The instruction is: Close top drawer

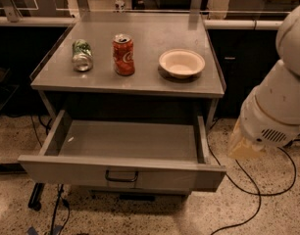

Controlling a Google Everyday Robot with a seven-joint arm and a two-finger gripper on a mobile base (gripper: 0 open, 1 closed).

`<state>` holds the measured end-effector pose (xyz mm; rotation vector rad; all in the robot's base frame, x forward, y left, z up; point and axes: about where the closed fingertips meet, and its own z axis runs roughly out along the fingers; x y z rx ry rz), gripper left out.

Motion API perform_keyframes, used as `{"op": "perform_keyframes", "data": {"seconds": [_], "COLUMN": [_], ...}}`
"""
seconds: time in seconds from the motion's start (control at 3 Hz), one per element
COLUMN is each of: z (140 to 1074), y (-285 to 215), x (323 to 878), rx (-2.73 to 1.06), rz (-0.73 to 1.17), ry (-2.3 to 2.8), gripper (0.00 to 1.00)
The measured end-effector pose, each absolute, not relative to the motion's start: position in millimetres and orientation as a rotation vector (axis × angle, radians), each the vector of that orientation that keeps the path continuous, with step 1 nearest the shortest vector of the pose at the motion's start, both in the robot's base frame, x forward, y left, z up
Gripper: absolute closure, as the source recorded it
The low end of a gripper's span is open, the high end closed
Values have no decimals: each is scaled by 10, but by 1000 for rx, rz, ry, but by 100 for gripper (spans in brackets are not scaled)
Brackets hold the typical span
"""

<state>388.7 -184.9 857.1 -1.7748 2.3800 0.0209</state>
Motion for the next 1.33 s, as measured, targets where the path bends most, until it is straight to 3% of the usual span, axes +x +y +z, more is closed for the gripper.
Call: {"op": "perform_keyframes", "data": {"seconds": [1.33], "z": [7588], "y": [-1457], "x": [3978], "rx": [-1722], "rz": [73], "ry": [2415], "gripper": [100]}}
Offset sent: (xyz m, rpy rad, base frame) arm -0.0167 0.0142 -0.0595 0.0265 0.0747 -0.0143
